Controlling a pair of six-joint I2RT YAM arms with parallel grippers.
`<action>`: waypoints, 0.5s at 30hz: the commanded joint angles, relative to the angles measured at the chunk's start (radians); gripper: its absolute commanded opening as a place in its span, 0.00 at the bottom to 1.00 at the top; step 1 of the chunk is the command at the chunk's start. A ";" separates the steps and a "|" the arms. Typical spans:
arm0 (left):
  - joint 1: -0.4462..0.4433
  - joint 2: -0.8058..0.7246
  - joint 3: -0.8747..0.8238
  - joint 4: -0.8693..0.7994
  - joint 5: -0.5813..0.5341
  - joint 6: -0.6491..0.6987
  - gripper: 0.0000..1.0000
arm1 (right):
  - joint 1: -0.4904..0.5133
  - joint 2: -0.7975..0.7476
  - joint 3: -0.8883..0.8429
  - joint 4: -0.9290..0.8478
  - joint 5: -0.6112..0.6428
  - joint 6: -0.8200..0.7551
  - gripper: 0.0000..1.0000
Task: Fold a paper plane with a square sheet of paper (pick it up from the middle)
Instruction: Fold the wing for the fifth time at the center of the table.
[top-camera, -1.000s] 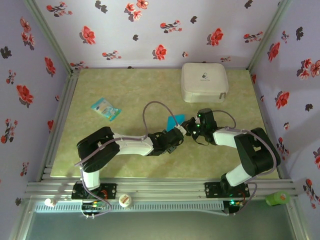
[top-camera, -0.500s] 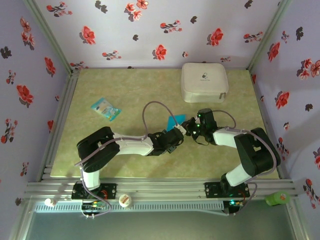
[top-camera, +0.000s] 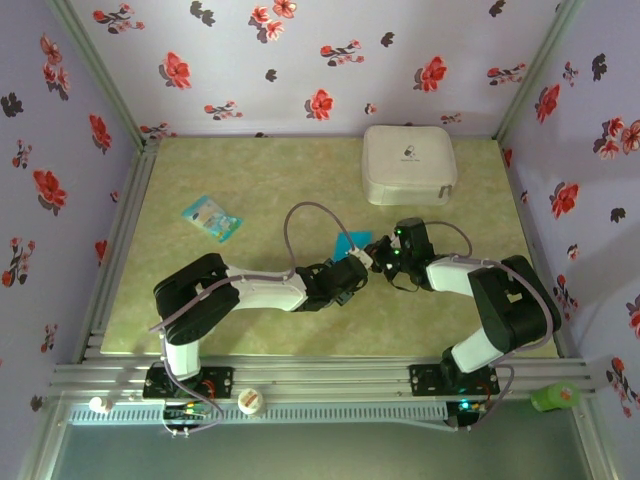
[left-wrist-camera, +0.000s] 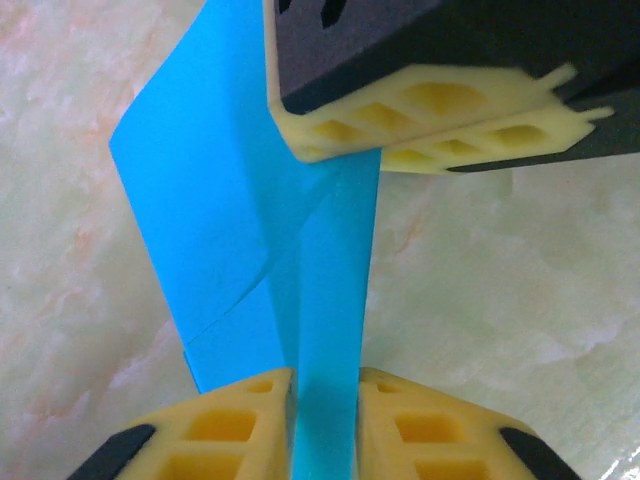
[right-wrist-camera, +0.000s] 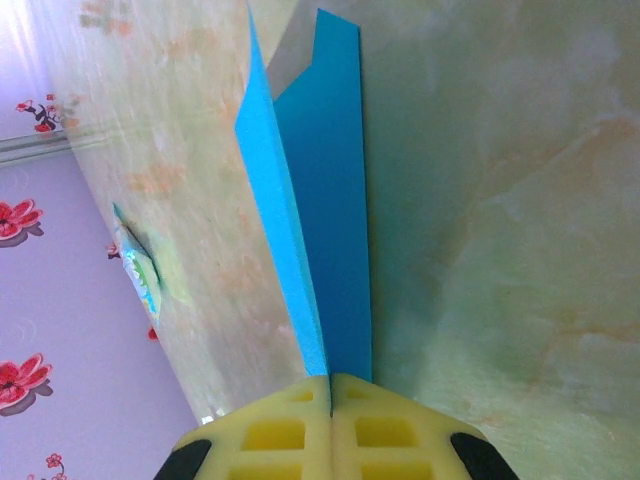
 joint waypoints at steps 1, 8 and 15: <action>-0.007 -0.006 0.018 0.024 -0.034 -0.008 0.18 | -0.002 -0.019 -0.010 -0.004 -0.007 0.000 0.04; -0.007 -0.002 0.012 0.019 -0.035 -0.031 0.13 | -0.002 -0.018 -0.010 -0.003 -0.007 0.001 0.08; -0.003 -0.008 -0.001 0.019 -0.024 -0.109 0.09 | -0.007 -0.070 0.022 -0.140 0.035 -0.085 0.26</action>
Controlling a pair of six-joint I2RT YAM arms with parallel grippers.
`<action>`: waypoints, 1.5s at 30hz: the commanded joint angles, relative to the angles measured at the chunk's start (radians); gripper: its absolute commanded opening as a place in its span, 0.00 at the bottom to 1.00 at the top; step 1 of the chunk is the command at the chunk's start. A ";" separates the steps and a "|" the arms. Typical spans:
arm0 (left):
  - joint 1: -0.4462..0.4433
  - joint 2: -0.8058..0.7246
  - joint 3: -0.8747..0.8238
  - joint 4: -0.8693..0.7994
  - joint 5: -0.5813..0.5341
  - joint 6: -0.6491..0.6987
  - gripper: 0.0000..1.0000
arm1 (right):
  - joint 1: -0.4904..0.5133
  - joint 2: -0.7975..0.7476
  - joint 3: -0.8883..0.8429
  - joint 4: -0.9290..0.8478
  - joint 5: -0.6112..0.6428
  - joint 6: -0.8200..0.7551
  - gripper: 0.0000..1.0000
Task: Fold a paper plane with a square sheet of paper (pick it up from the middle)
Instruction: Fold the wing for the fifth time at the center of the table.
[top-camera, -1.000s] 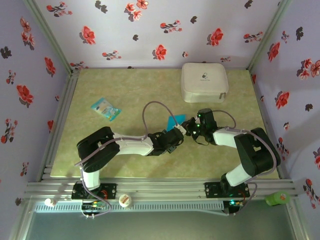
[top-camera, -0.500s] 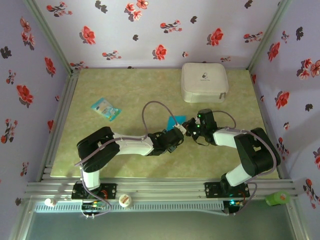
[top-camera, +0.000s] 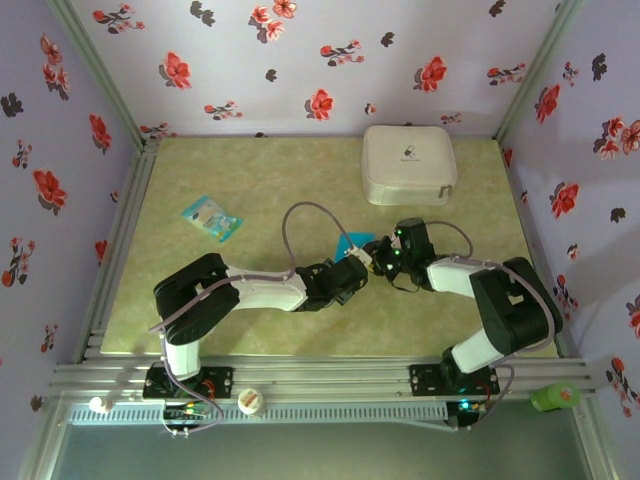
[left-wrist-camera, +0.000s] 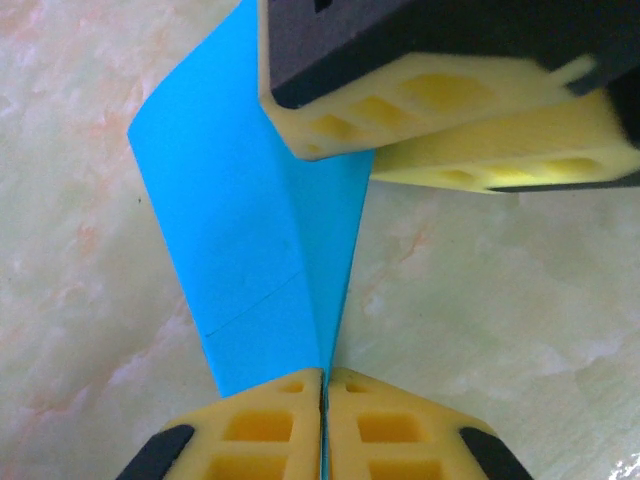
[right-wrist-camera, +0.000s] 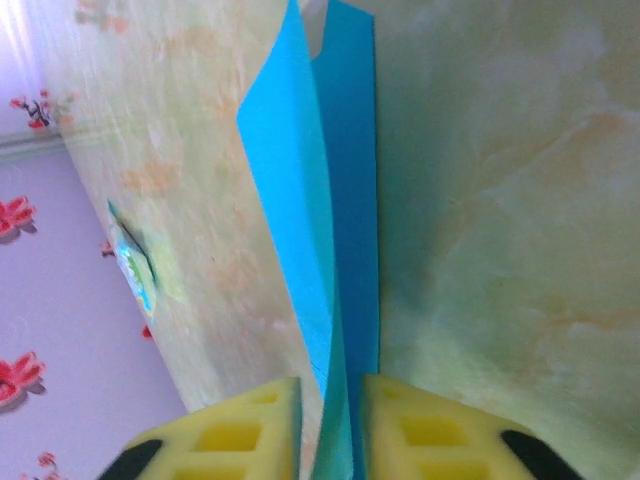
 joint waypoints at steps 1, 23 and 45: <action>-0.001 -0.009 -0.006 0.019 -0.003 -0.073 0.09 | -0.010 -0.064 0.029 -0.142 0.046 -0.086 0.28; 0.109 -0.067 -0.148 0.172 0.227 -0.332 0.08 | -0.041 -0.287 0.038 -0.432 0.233 -0.237 0.38; 0.231 -0.040 -0.223 0.440 0.611 -0.542 0.05 | -0.040 -0.194 0.026 -0.269 0.052 -0.267 0.36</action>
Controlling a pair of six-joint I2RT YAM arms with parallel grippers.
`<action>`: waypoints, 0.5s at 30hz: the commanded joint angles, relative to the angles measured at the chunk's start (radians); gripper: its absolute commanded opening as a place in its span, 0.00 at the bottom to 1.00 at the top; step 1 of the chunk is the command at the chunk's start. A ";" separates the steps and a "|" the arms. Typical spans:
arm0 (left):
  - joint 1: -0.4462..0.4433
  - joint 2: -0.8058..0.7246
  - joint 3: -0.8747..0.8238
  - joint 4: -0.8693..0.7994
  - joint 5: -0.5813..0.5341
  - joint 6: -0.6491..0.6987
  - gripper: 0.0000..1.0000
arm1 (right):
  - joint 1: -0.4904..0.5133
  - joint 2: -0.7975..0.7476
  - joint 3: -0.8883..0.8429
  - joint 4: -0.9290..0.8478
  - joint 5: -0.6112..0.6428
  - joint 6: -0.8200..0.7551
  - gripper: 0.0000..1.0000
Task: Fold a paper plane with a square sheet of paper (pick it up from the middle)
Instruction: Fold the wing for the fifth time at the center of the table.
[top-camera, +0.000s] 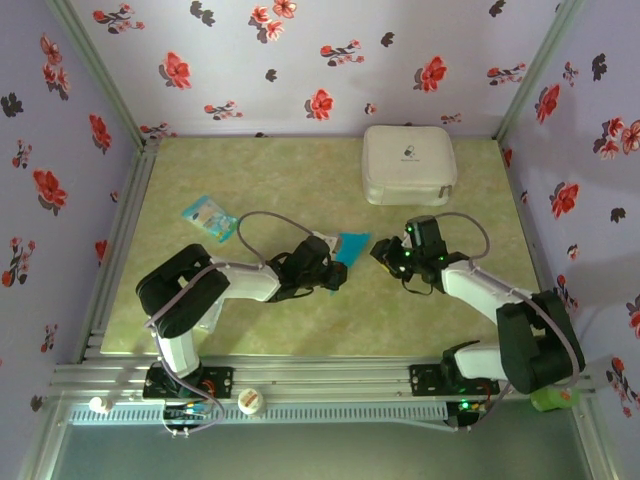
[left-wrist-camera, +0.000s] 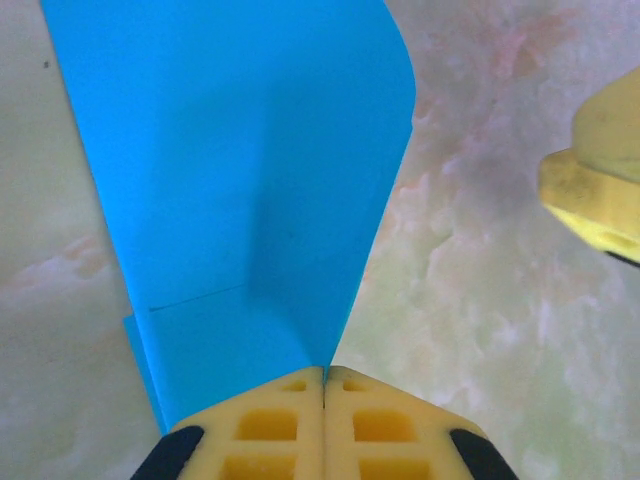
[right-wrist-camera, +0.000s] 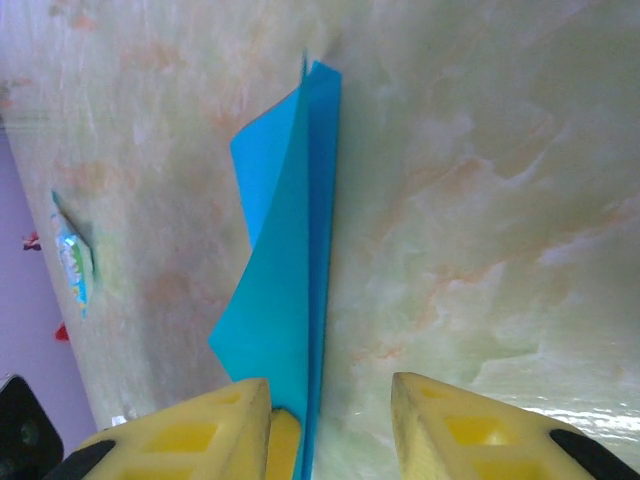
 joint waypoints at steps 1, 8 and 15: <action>0.014 0.017 -0.008 0.067 0.056 -0.049 0.05 | -0.001 0.013 -0.010 0.049 -0.052 -0.034 0.36; 0.018 0.045 -0.029 0.156 0.105 -0.109 0.03 | 0.005 0.027 -0.014 0.063 -0.067 -0.059 0.28; 0.019 0.052 -0.043 0.180 0.108 -0.127 0.01 | 0.011 0.069 -0.027 0.143 -0.112 -0.054 0.11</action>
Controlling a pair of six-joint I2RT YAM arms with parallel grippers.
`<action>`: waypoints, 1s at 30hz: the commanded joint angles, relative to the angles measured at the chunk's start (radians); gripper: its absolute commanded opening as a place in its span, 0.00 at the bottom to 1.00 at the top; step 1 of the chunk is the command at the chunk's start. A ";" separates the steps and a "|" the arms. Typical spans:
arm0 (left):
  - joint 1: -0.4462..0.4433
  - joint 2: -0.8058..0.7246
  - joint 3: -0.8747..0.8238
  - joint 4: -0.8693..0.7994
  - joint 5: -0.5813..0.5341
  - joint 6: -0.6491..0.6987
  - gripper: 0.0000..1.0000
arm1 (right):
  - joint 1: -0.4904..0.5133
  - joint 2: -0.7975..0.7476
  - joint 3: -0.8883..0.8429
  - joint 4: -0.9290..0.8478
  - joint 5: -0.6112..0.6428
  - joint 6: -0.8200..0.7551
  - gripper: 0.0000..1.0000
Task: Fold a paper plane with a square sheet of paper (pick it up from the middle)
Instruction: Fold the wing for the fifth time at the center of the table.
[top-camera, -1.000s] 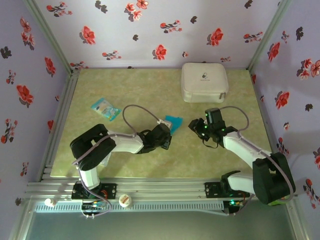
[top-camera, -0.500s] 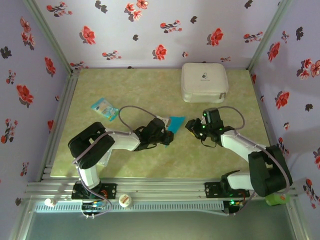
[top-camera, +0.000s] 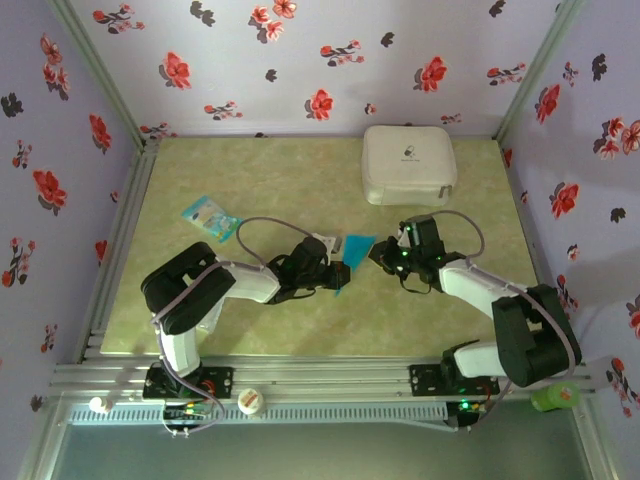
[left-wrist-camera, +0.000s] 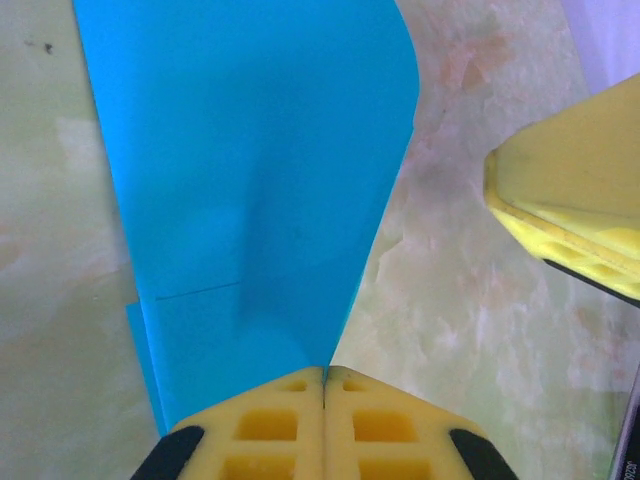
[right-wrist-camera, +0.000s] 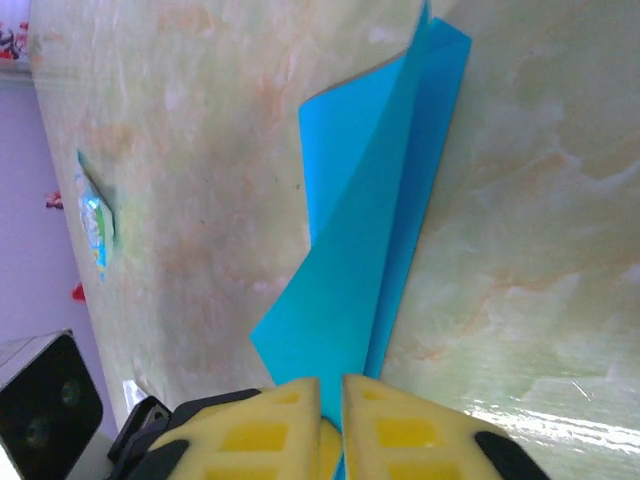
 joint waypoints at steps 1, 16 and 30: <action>0.009 0.016 -0.011 0.047 0.016 -0.023 0.01 | 0.006 0.033 -0.018 0.075 -0.049 -0.005 0.10; -0.033 -0.022 0.026 -0.119 -0.071 0.220 0.03 | 0.002 -0.028 0.087 -0.228 0.138 0.107 0.45; -0.087 -0.049 0.104 -0.295 -0.193 0.406 0.06 | 0.007 0.138 0.172 -0.247 0.042 0.170 0.48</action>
